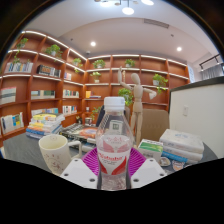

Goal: Pour water

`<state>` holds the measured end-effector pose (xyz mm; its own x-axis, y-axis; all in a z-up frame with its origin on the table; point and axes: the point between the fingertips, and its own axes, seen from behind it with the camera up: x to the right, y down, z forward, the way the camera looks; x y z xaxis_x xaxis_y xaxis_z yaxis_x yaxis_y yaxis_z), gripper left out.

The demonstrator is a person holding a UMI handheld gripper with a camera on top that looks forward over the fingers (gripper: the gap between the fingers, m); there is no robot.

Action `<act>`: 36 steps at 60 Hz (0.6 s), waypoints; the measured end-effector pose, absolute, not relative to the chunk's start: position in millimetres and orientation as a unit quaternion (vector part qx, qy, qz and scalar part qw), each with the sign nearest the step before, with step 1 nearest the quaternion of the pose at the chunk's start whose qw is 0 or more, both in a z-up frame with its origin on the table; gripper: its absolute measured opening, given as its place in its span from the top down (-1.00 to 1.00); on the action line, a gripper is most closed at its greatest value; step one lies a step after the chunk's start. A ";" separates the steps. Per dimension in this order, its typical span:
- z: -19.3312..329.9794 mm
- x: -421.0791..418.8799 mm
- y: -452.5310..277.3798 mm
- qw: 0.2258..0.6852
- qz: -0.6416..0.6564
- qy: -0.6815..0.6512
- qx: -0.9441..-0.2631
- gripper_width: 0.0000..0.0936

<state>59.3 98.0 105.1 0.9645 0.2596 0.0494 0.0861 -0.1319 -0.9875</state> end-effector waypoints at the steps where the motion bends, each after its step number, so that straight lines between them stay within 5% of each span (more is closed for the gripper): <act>1: 107.3 66.3 98.3 0.652 0.066 -0.113 -0.747 0.24; 17: 111.1 77.2 101.2 0.662 0.076 -0.083 -0.741 0.18; 26: 102.3 76.6 96.1 0.648 0.064 -0.082 -0.755 -0.23; 32: 91.9 84.1 83.1 0.622 0.059 -0.062 -0.778 -0.79; 36: 90.5 91.0 68.3 0.618 0.060 -0.046 -0.782 -0.83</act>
<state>91.0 68.3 90.5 0.9885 0.1464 -0.0371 -0.0023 -0.2310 -0.9730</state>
